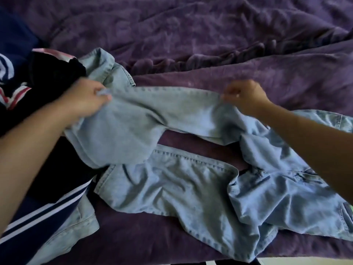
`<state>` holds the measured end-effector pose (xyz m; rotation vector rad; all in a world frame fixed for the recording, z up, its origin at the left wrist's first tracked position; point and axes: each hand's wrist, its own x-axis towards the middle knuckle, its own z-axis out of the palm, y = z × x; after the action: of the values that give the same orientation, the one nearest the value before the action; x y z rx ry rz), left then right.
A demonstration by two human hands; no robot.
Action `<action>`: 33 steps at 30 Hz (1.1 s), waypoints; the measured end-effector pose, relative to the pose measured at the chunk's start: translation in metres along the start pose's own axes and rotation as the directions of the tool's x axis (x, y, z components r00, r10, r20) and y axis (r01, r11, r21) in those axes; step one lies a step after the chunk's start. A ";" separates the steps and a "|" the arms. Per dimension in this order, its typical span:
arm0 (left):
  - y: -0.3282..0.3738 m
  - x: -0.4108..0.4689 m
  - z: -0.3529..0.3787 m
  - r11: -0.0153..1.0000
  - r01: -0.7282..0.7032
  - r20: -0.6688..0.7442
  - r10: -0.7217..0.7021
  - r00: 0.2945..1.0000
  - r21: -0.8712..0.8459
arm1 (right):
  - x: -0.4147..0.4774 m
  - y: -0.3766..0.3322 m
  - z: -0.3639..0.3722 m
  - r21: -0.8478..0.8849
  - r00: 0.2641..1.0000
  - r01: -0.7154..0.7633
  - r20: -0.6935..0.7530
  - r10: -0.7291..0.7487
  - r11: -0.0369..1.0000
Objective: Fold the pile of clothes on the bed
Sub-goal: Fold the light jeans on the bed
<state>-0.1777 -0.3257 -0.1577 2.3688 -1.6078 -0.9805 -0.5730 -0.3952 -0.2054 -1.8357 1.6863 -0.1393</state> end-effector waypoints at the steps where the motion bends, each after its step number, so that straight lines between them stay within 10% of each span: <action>1: -0.001 0.019 -0.008 0.992 0.038 -0.090 -0.027 0.996 0.123 | 0.011 -0.009 -0.002 0.020 0.999 -0.022 -0.038 0.023 1.000; 5: 0.006 0.039 0.002 0.807 0.229 -0.268 -0.091 0.959 0.545 | 0.012 -0.006 -0.011 -0.001 0.979 -0.088 -0.184 0.086 0.996; 11: 0.049 -0.030 0.130 0.660 -0.434 0.122 0.464 0.877 0.613 | -0.064 0.092 0.006 -0.245 0.985 -0.170 -0.071 0.157 0.955; 19: 0.068 -0.036 0.202 0.633 -0.339 0.236 0.245 0.941 0.696 | -0.141 0.114 0.046 -0.238 0.926 0.130 0.376 -0.032 0.963; 23: 0.094 -0.051 0.194 0.683 -0.339 0.332 0.147 0.932 0.647 | -0.145 0.160 0.003 -0.032 0.985 -0.101 -0.144 0.096 0.994; 26: 0.140 -0.069 0.205 0.799 -0.451 0.164 0.422 0.892 0.397 | -0.127 0.230 -0.060 0.007 0.812 -0.423 -0.441 0.383 0.906; 29: 0.202 -0.067 0.238 0.789 -0.540 0.045 0.553 0.832 0.292 | -0.120 0.300 -0.111 0.173 0.581 -0.720 -0.381 0.720 0.672; 33: 0.281 -0.042 0.304 0.807 -0.550 0.101 0.541 0.835 0.217 | -0.135 0.331 -0.109 0.377 0.663 -0.668 -0.089 0.743 0.642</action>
<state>-0.5813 -0.3336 -0.2556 1.8071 -2.3453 -0.7365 -0.9334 -0.3035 -0.2426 -0.8290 2.2868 -0.2779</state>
